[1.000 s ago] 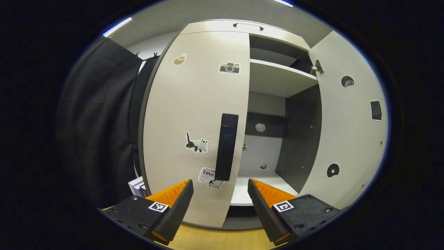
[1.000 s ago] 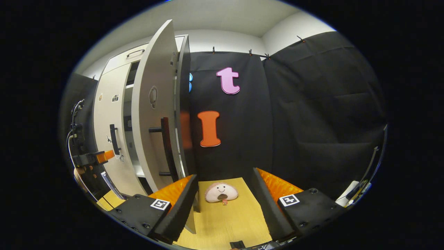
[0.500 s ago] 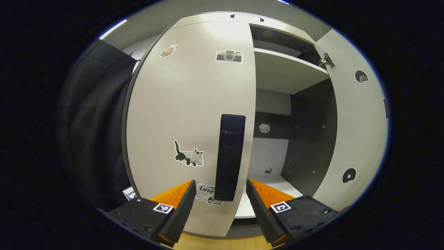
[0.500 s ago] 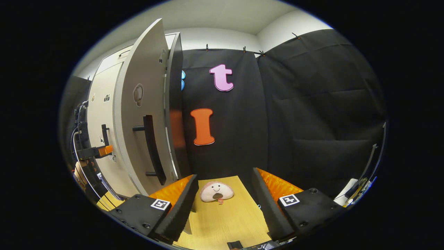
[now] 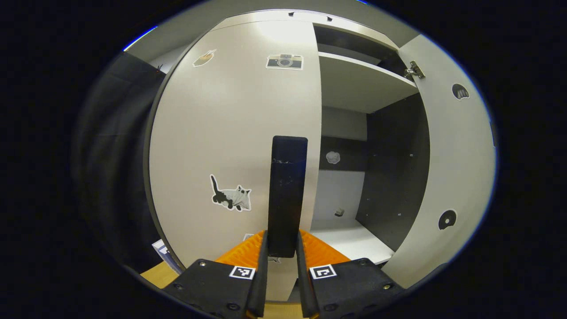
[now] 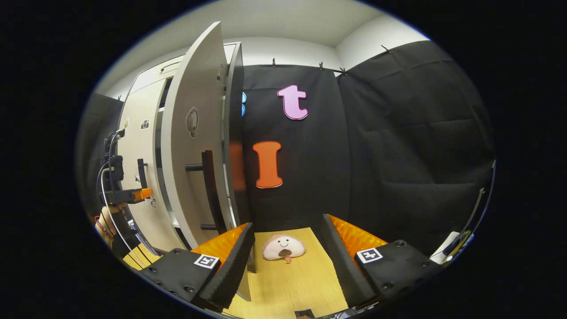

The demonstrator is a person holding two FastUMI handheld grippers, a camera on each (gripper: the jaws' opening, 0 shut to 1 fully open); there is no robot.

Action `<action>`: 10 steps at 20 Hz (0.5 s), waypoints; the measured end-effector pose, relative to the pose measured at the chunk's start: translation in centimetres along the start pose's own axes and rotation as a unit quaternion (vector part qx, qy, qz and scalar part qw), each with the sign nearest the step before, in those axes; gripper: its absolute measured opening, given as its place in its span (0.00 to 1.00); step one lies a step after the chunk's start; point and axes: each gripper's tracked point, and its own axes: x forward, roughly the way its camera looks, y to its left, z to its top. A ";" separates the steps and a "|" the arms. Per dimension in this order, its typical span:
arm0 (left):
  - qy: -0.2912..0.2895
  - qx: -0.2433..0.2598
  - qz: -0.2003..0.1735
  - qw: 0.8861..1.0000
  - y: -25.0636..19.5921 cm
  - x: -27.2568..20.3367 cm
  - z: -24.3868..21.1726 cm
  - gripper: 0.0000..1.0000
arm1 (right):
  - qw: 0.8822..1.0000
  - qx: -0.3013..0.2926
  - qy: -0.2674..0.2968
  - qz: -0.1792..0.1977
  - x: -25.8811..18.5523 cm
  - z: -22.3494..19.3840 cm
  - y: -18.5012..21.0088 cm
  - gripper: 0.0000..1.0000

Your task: Open the right door of the double-door shoe cabinet with the right hand, and open the left door with the left hand.

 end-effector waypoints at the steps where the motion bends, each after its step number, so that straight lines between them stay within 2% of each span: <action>1: -0.002 -0.003 0.005 1.000 0.0 0.0 0.0 0.30 | 1.000 0.001 0.000 0.002 0.0 0.0 0.6 0.97; 4: -0.012 0.004 0.018 1.000 0.1 -0.2 -0.1 0.19 | 1.000 -0.001 0.007 0.017 0.3 -0.1 2.7 0.97; 10: -0.029 -0.007 -0.010 0.999 0.6 -0.7 -0.2 0.16 | 1.000 -0.015 -0.009 0.023 -0.3 0.9 6.5 0.97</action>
